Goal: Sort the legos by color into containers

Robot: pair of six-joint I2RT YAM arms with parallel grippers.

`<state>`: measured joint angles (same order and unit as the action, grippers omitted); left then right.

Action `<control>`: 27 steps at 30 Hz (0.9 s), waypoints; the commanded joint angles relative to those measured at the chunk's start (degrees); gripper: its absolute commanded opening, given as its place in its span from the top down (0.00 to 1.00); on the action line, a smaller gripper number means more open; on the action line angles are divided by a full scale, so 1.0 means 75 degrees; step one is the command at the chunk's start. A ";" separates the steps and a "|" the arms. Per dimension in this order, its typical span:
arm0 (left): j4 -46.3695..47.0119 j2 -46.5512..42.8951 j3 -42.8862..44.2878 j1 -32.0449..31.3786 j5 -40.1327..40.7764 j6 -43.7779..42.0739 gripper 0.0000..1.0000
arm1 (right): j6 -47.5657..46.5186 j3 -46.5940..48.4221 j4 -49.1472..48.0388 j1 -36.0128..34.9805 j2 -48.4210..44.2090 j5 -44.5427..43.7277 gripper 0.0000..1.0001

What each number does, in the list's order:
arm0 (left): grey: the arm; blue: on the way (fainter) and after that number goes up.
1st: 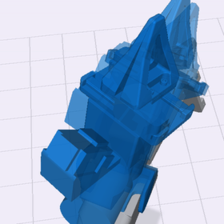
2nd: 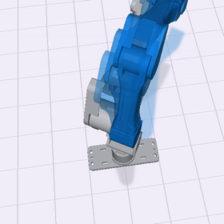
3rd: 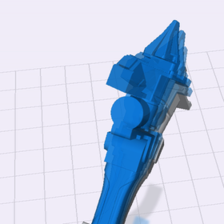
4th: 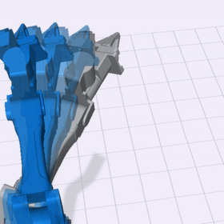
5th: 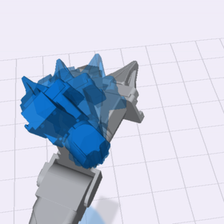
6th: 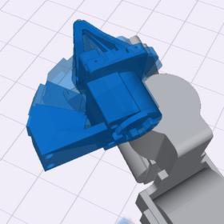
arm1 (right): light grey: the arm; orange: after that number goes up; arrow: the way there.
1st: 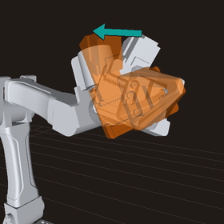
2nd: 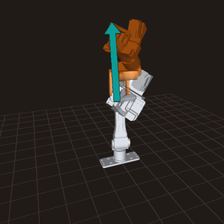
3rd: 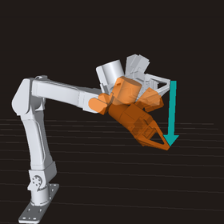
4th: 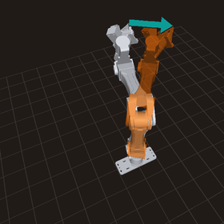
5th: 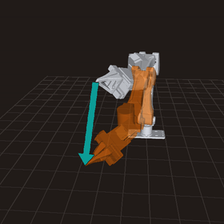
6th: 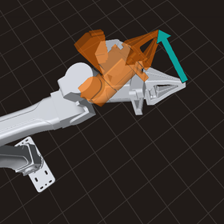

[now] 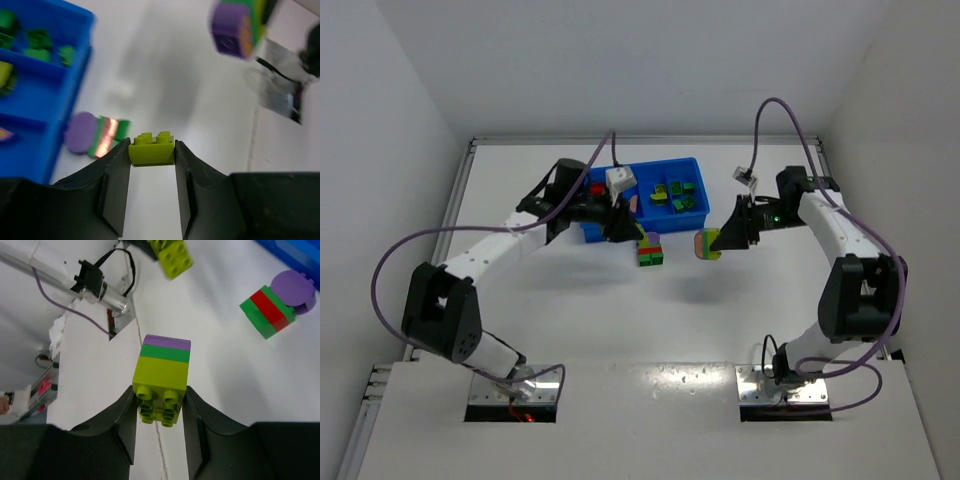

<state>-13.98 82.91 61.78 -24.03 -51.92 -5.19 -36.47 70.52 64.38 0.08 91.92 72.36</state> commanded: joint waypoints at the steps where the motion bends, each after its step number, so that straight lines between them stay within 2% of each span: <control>1: 0.0819 0.0743 0.1133 -0.0089 0.2104 0.0795 1.00 | 0.0138 -0.0494 -0.0590 0.0329 -0.0758 0.0313 0.92; 2: 0.0937 0.1210 0.1370 -0.0158 0.2663 0.0925 1.00 | 0.0476 -0.0613 -0.0754 0.0330 -0.0887 0.0313 0.92; 7: 0.1347 0.2630 0.2705 -0.0159 0.4049 0.1476 1.00 | 0.1194 -0.1024 -0.1563 0.0505 -0.1462 0.0091 0.92; 17: 0.1033 0.5266 0.5460 -0.0240 0.4566 0.1477 0.98 | 0.2355 -0.1586 -0.2782 0.0716 -0.1966 0.0009 0.92; 19: 0.1032 0.5514 0.5765 -0.0311 0.4917 0.1396 0.86 | 0.2588 -0.1738 -0.2957 0.0716 -0.2060 -0.0062 0.92; 20: 0.0950 0.5689 0.5767 -0.0311 0.5070 0.1395 0.70 | 0.2659 -0.1739 -0.3040 0.0716 -0.2061 -0.0062 0.92; 21: 0.0950 0.5760 0.5848 -0.0381 0.5431 0.1395 0.59 | 0.2822 -0.1808 -0.3111 0.0716 -0.2061 -0.0062 0.92; 25: 0.0880 0.5902 0.5849 -0.0382 0.5798 0.1395 0.34 | 0.3209 -0.1891 -0.3486 0.0716 -0.2061 0.0019 0.92; 27: 0.0879 0.5786 0.5651 -0.0382 0.5868 0.1476 0.31 | 0.3210 -0.1891 -0.3486 0.0716 -0.1990 0.0090 0.92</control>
<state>-7.70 127.42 103.35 -26.50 -11.00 5.08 -14.61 56.51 41.74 5.13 77.93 70.59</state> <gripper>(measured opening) 0.677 0.363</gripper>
